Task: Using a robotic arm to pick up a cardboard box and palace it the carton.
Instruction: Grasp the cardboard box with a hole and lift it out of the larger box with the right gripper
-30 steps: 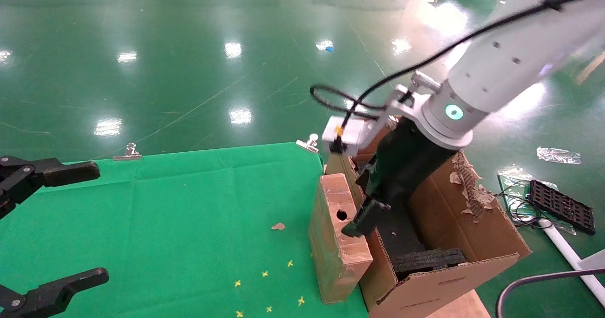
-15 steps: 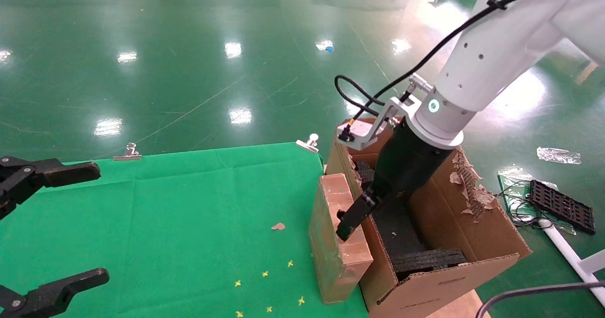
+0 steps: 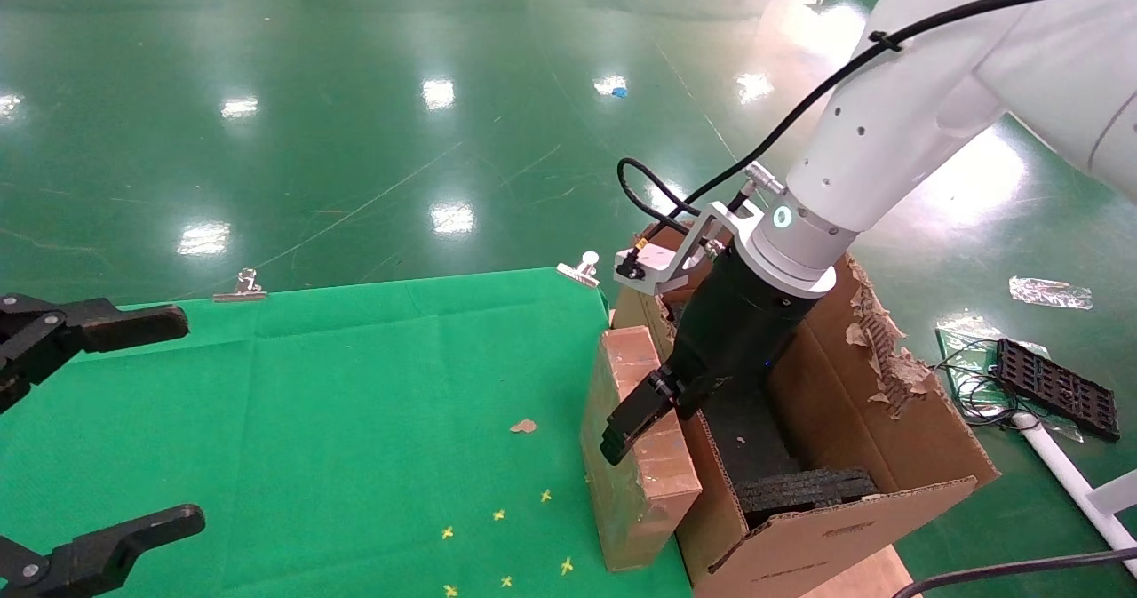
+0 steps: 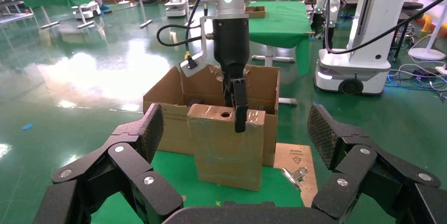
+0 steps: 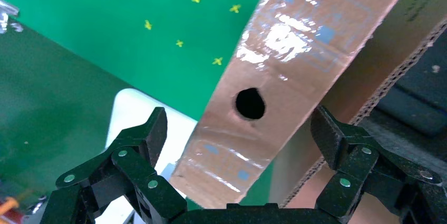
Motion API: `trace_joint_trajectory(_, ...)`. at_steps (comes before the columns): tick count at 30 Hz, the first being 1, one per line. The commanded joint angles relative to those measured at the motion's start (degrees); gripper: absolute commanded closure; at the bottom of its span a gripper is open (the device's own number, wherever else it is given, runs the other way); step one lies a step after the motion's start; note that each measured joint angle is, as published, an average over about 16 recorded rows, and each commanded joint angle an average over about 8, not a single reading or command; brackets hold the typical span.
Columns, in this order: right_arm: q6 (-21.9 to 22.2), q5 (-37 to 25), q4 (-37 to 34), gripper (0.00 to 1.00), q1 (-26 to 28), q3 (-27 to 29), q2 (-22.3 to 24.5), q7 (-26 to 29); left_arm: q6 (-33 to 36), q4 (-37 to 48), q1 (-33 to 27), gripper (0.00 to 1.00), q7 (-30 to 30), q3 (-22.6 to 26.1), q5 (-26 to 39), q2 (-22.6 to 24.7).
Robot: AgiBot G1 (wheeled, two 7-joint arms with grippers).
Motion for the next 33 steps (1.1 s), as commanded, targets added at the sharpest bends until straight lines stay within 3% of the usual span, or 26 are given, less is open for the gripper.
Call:
trace_joint_trajectory(1,0.3,-0.3,-0.5,0.81,0.0,-0.4,-0.5,0.1,0.0,0.0,0.0,0.05,0.0,0.0,0.0,0.0)
trace_joint_trajectory(3,0.6,-0.4,-0.6,0.99,-0.2,-0.5,-0.8,0.5,0.0,0.0,0.0,0.2,0.0,0.0,0.0,0.0)
trace_joint_trajectory(8,1.4,-0.8,-0.5,1.0,-0.5,-0.9,-1.2,1.3,0.0,0.0,0.0,0.78,0.0,0.0,0.0,0.0)
trace_joint_trajectory(11,2.0,-1.1,-0.3,1.0,-0.7,-1.1,-1.4,1.8,0.0,0.0,0.0,0.97,0.0,0.0,0.0,0.0)
trace_joint_trajectory(33,2.4,-2.4,0.0,1.0,-2.3,-2.2,-2.0,2.0,-0.1,0.0,0.0,1.0,0.1,0.1,-0.1,-0.1)
